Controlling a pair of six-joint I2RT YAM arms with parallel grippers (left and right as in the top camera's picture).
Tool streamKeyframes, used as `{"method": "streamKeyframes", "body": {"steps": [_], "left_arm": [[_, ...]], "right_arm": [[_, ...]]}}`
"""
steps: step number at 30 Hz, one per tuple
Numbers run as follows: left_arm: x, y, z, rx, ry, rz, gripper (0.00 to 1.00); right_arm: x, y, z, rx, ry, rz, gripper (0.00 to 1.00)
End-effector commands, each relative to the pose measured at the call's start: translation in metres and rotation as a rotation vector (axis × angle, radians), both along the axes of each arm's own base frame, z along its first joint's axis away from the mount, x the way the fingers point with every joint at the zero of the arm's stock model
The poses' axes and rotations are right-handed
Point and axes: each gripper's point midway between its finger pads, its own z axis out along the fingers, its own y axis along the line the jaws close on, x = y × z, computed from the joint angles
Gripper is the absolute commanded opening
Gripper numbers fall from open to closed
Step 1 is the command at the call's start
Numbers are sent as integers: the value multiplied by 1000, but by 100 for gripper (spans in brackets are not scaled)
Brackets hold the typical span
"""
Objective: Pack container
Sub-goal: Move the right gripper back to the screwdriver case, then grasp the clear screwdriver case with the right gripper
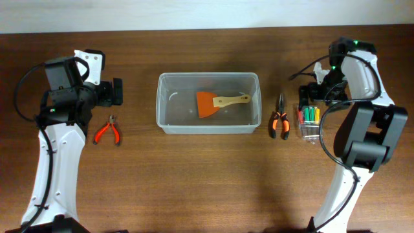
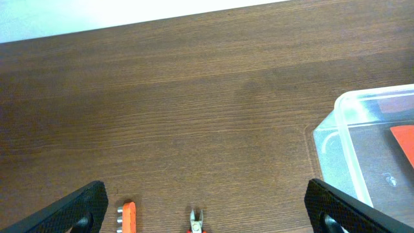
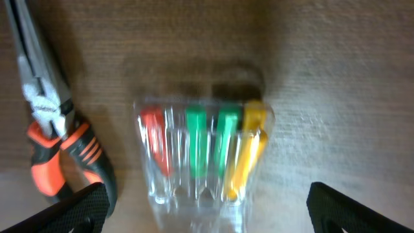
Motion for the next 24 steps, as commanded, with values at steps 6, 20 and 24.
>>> {"method": "streamKeyframes", "body": {"steps": [6,20,24], "left_arm": [[4,0,5,0,-12,-13,99],[4,0,5,0,-12,-13,99],[4,0,5,0,-12,-13,99]], "right_arm": [[-2,3,-20,-7,-12,85,99],[-19,14,-55,-9,24,114,100],[-24,8,-59,-45,44,102,96]]}}
